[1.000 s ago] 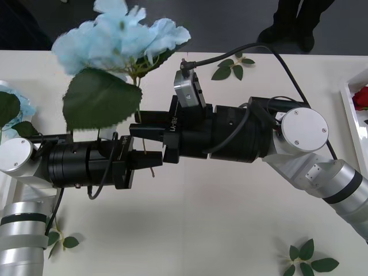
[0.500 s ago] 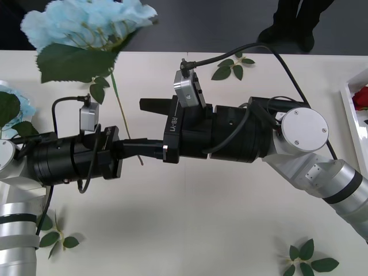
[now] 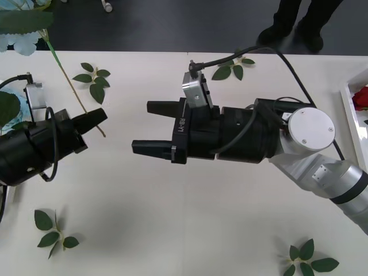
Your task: Put the red flowers into the right box and the blue flowers into the left box
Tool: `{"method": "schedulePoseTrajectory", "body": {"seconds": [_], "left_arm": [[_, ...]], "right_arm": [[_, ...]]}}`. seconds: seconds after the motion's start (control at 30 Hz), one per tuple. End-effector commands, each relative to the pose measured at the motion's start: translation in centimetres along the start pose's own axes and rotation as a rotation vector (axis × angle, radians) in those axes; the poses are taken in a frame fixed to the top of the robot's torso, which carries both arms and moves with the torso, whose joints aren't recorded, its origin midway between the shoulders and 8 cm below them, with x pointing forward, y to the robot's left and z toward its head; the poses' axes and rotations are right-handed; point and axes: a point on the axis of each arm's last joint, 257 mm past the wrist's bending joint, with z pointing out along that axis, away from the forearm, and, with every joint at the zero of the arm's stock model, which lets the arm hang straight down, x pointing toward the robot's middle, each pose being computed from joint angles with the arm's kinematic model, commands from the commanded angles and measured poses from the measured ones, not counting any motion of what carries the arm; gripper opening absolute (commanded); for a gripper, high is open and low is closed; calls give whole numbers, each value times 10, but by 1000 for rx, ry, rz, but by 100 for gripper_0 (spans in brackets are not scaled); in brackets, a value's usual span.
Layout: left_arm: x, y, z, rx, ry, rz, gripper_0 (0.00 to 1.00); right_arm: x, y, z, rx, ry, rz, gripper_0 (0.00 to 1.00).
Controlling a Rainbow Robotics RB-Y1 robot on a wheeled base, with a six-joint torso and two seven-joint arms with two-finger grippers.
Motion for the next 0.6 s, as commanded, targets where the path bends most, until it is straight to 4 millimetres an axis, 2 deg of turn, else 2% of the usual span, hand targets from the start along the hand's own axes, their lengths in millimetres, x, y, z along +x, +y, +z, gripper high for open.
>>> {"method": "schedulePoseTrajectory", "body": {"seconds": [0.03,0.13,0.37,0.5,0.6], "left_arm": [[-26,9,-28,-117,-44,-24,0],[-35,19,-47,-193,-72,-60,0],[-73,46,-110,-387,-240,-149,0],[-90,69,-147,-517,-329,-135,0],[-92,88,-170,-619,-338,-82,0]], "right_arm": [[-23,-11,-32,-22,42,-87,100],[-25,-15,-56,-58,103,-118,100],[-11,-30,-141,-120,369,-236,100],[-6,-32,-173,-145,435,-270,100],[-1,-36,-193,-143,470,-247,100]]}}
